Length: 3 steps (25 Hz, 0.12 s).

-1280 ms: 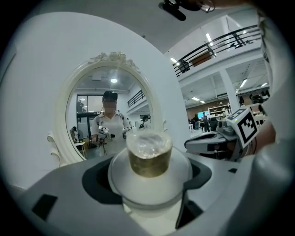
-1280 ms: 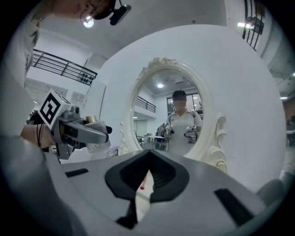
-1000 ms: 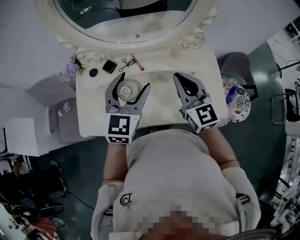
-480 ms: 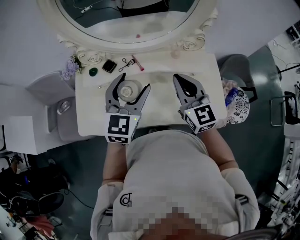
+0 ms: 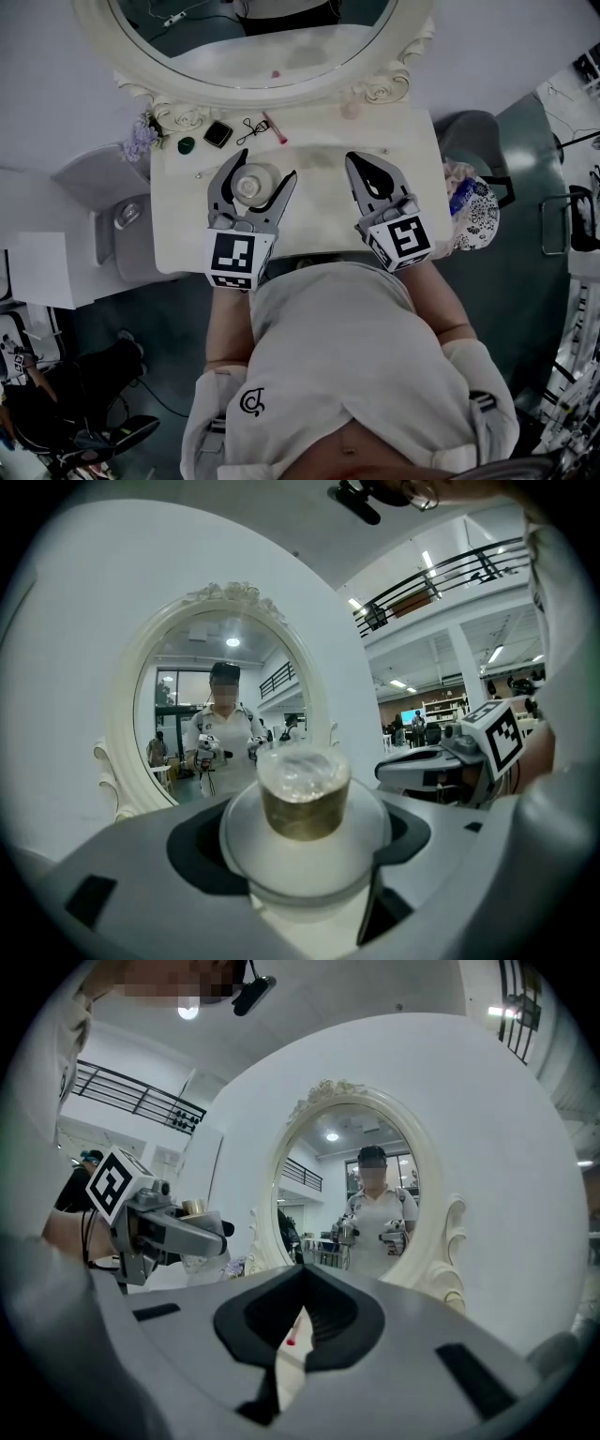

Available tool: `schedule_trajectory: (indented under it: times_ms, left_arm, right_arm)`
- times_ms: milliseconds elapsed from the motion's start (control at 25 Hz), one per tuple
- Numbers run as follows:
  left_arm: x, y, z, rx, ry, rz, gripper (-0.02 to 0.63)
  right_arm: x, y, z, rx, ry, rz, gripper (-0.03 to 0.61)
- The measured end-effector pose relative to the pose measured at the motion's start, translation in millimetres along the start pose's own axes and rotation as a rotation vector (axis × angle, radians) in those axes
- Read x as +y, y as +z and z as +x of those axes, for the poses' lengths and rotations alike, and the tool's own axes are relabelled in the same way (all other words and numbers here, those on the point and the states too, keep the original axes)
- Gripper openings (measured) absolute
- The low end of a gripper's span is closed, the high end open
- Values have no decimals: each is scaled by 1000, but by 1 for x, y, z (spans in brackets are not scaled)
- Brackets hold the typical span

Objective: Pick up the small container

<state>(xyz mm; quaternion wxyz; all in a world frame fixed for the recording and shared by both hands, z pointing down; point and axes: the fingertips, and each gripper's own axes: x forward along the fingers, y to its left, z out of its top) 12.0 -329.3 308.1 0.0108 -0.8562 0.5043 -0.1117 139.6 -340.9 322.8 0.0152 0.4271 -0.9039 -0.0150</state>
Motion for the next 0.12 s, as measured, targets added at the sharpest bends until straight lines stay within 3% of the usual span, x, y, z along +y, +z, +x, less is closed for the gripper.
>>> schedule_trajectory:
  times_ms: [120]
  left_arm:
    - [4, 3, 0, -6, 2, 1, 351]
  right_arm:
    - [-3, 2, 1, -3, -9, -8, 3]
